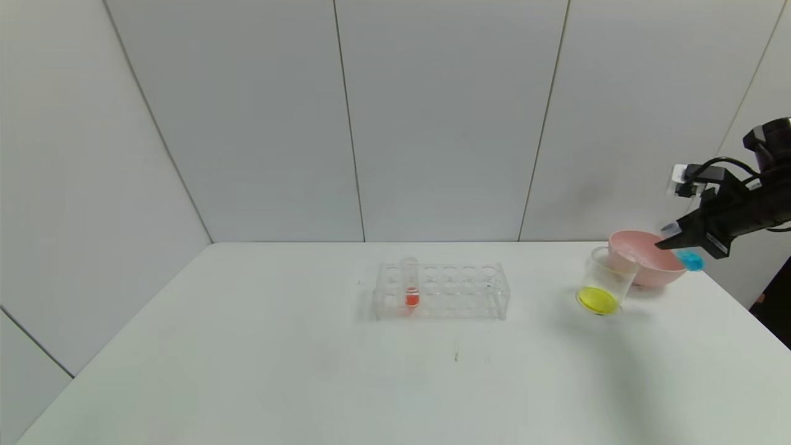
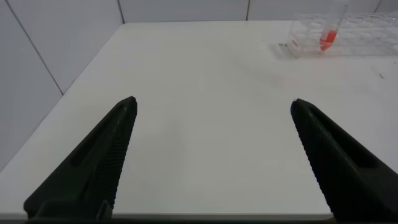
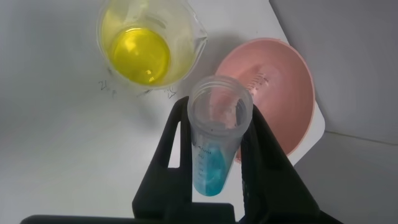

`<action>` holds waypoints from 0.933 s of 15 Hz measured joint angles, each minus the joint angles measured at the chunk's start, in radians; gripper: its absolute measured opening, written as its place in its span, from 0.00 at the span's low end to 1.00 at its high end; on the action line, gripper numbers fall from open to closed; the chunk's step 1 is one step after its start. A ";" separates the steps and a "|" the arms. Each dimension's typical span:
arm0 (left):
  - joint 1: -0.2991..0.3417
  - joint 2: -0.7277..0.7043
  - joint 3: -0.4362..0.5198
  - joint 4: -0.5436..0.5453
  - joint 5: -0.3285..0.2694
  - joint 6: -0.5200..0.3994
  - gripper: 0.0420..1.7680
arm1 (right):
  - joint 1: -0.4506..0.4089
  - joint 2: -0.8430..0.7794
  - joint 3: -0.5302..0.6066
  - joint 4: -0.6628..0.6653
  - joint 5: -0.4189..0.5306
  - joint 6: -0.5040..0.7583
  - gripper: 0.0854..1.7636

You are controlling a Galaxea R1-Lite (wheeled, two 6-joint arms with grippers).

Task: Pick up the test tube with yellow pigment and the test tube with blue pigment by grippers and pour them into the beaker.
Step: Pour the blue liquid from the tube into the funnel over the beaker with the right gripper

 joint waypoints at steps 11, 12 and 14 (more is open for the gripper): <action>0.000 0.000 0.000 0.000 0.000 0.000 1.00 | 0.134 -0.012 0.000 0.002 -0.307 0.033 0.25; 0.000 0.000 0.000 0.000 0.000 0.000 1.00 | 0.140 -0.013 0.000 0.004 -0.325 0.033 0.25; 0.000 0.000 0.000 0.000 0.000 0.000 1.00 | 0.154 -0.014 0.000 0.015 -0.364 0.033 0.25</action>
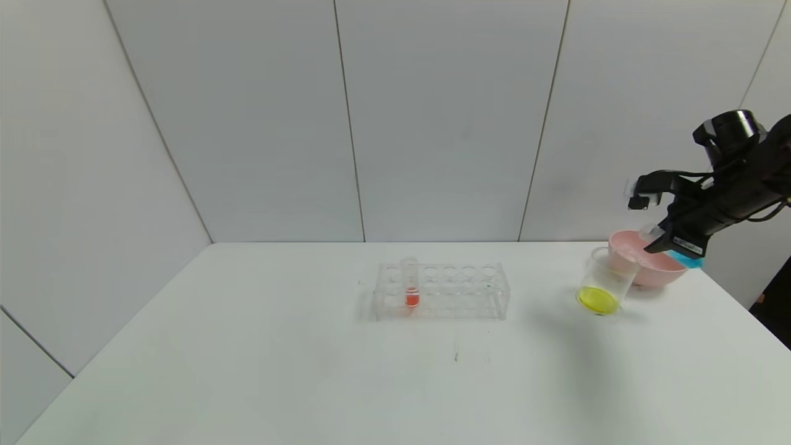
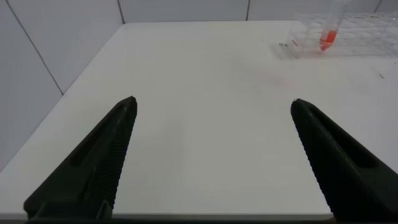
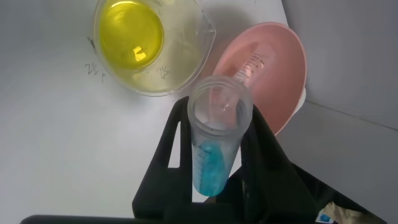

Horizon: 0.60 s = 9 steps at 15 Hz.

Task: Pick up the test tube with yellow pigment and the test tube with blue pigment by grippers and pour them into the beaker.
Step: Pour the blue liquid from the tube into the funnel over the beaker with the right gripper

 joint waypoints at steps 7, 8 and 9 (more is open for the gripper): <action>0.000 0.000 0.000 0.000 0.000 0.000 1.00 | 0.050 0.006 0.000 0.012 -0.133 -0.006 0.25; 0.000 0.000 0.000 0.000 0.000 0.000 1.00 | 0.057 0.008 0.000 0.014 -0.142 -0.007 0.25; 0.000 0.000 0.000 0.000 0.000 0.000 1.00 | 0.063 0.010 0.000 0.013 -0.145 -0.007 0.25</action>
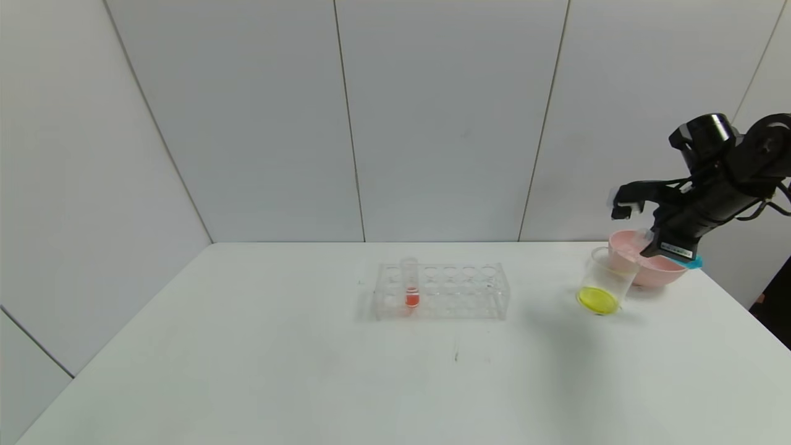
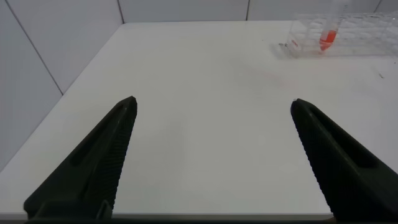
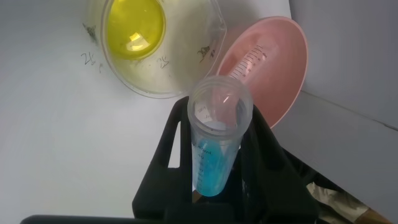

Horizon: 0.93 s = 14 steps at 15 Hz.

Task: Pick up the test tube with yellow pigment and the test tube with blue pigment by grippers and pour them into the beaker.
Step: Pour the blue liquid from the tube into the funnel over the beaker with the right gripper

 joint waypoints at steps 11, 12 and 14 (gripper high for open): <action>0.000 0.000 0.000 0.000 0.000 0.000 1.00 | 0.035 0.026 0.000 -0.009 -0.186 -0.021 0.25; 0.000 0.000 0.000 0.000 0.000 0.000 1.00 | 0.039 0.030 0.000 -0.012 -0.202 -0.022 0.25; 0.000 0.000 0.000 0.000 0.000 0.000 1.00 | 0.047 0.037 0.000 -0.020 -0.228 -0.028 0.25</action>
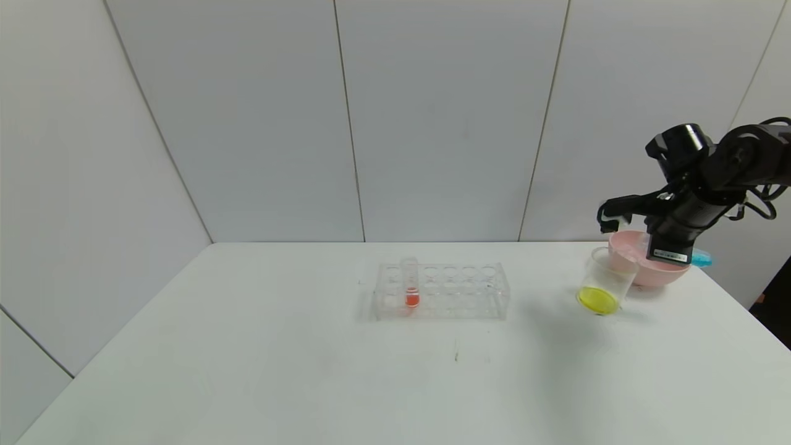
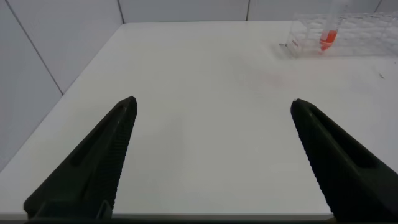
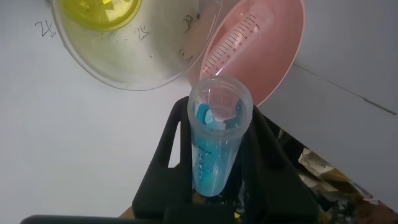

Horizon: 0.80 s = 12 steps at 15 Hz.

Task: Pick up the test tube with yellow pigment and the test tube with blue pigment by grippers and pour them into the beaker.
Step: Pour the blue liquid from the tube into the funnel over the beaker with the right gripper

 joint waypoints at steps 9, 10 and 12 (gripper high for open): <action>0.000 0.000 0.000 0.000 0.000 0.000 1.00 | 0.031 0.015 0.000 -0.026 -0.118 -0.040 0.25; 0.000 0.000 0.000 0.000 0.000 0.000 1.00 | 0.034 0.017 0.000 -0.027 -0.129 -0.042 0.25; 0.000 0.000 0.000 0.000 0.000 0.000 1.00 | 0.040 0.021 0.000 -0.033 -0.146 -0.048 0.25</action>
